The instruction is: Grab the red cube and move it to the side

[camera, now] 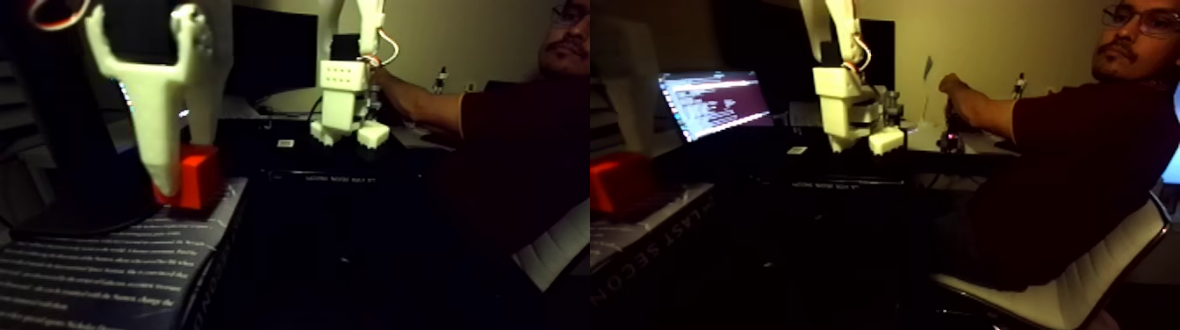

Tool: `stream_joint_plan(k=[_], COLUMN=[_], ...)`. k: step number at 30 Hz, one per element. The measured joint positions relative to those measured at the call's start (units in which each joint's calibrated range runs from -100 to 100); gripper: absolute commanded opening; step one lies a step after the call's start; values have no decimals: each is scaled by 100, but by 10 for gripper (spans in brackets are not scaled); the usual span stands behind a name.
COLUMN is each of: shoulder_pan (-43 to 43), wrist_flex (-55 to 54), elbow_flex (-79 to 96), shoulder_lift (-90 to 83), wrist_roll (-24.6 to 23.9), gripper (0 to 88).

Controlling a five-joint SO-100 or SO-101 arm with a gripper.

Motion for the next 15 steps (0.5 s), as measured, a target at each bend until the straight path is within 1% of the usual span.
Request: stream_joint_plan(k=[2, 4, 15], shoulder_pan=[77, 154, 185], wrist_flex=[0, 0, 0], elbow_flex=[-118, -172, -145], shoulder_lift=[67, 143, 311], wrist_roll=[0, 0, 0], gripper=[116, 130, 147])
